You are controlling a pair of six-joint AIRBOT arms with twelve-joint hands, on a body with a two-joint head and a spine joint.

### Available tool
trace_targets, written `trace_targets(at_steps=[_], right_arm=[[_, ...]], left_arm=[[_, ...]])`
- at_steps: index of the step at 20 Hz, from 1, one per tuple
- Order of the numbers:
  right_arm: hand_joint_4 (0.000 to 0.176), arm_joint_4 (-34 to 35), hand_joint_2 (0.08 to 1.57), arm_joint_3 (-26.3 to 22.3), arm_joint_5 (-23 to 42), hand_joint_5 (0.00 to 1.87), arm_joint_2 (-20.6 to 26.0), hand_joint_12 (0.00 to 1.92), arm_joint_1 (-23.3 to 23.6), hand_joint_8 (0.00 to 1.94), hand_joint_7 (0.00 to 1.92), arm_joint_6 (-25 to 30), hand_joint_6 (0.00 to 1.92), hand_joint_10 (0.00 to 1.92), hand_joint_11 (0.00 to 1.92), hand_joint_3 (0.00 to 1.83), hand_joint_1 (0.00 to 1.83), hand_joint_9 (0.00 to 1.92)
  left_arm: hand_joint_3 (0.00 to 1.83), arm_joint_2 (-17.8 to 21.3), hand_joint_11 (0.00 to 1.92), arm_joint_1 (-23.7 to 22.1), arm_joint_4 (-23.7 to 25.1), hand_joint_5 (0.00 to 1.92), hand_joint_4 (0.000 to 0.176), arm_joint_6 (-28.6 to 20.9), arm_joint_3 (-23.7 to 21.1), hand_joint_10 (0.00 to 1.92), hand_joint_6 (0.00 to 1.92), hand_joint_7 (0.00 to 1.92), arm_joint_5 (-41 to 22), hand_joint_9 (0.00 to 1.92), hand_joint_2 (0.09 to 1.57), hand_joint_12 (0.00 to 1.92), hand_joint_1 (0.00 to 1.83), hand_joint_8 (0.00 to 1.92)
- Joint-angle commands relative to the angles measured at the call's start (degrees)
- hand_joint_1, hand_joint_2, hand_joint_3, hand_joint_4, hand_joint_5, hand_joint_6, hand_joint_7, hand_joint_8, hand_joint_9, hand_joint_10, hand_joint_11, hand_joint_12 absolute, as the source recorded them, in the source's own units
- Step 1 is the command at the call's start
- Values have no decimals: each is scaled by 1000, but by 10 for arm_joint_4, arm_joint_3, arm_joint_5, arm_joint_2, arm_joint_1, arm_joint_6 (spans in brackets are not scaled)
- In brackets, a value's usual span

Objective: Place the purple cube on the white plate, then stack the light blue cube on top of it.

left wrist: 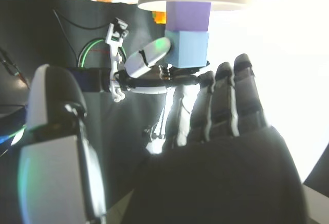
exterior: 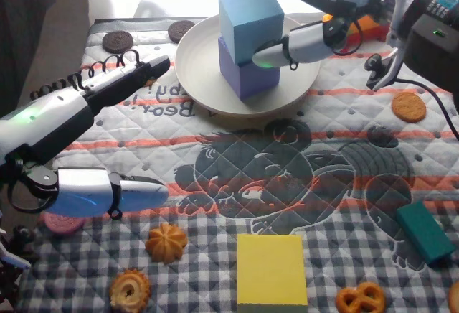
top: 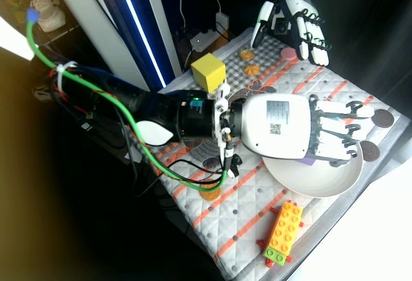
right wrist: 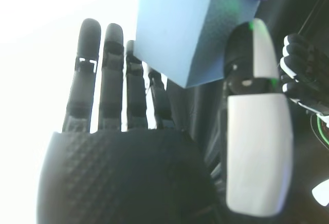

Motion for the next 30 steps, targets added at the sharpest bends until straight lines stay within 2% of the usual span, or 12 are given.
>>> trace_targets(at_steps=[1, 3, 8, 9, 12, 14, 20, 22, 26, 27, 29, 30], right_arm=[[134, 12, 906, -2, 83, 0, 8, 1211, 4, 0, 42, 1, 0, 0, 101, 0, 811, 281], [173, 27, 876, -13, 114, 0, 23, 803, -2, 0, 1, 1, 0, 0, 3, 4, 728, 35], [176, 65, 808, -83, 247, 0, 105, 138, -62, 0, 0, 1, 0, 0, 0, 1, 613, 0], [176, 80, 818, -100, 279, 0, 120, 27, -86, 0, 0, 1, 0, 0, 0, 6, 637, 0], [176, 113, 817, -150, 387, 0, 162, 0, -161, 0, 0, 1, 0, 0, 0, 4, 629, 0], [176, 114, 851, -189, 449, 0, 199, 0, -219, 0, 0, 1, 0, 0, 0, 13, 672, 0], [176, 174, 883, -257, 560, 0, 250, 0, -353, 0, 0, 1, 0, 0, 0, 18, 733, 0], [175, 198, 941, -275, 611, 0, 262, 0, -396, 0, 0, 1, 0, 0, 0, 13, 743, 0], [170, 206, 1046, -312, 682, 0, 283, 4, -446, 8, 33, 1, 0, 0, 9, 24, 518, 2], [135, 202, 1105, -321, 682, 115, 283, 0, -449, 1, 6, 0, 35, 0, 1, 30, 857, 0], [94, 200, 1093, -321, 682, 60, 281, 0, -448, 0, 0, 1, 3, 0, 0, 11, 885, 0], [116, 196, 1066, -321, 682, 47, 284, 9, -443, 0, 0, 1, 0, 0, 19, 0, 756, 0]], left_arm=[[4, -1, 0, -5, 6, 68, 176, -5, 2, 0, 6, 22, -71, 0, 913, 0, 831, 3], [5, 0, 0, -6, 6, 64, 176, -12, 3, 0, 3, 15, -76, 0, 918, 0, 822, 2], [8, 7, 0, -8, 21, 60, 116, -106, 22, 0, 1, 1, -125, 0, 938, 0, 860, 0], [4, 11, 0, -8, 21, 35, 138, -114, 23, 0, 0, 0, -134, 0, 932, 0, 848, 0], [0, 28, 0, 0, 14, 4, 111, -127, 17, 0, 0, 0, -180, 0, 910, 0, 811, 0], [0, 45, 0, 38, 12, 0, 174, -203, 11, 0, 0, 0, -259, 0, 906, 0, 737, 0], [7, 50, 0, 108, 7, 0, 133, -334, 17, 0, 0, 0, -355, 0, 931, 0, 680, 0], [10, 43, 0, 125, 2, 0, 169, -371, 23, 0, 0, 0, -387, 0, 941, 0, 718, 0], [7, 31, 0, 154, -6, 0, 101, -439, 28, 0, 0, 0, -474, 0, 931, 0, 609, 0], [0, 22, 0, 162, -14, 0, 161, -463, 28, 0, 0, 0, -481, 0, 904, 0, 633, 0], [13, 15, 0, 164, -17, 0, 175, -481, 34, 0, 0, 0, -481, 0, 944, 0, 576, 0], [23, 15, 0, 164, -18, 0, 176, -486, 35, 0, 0, 0, -481, 0, 972, 0, 555, 0]])
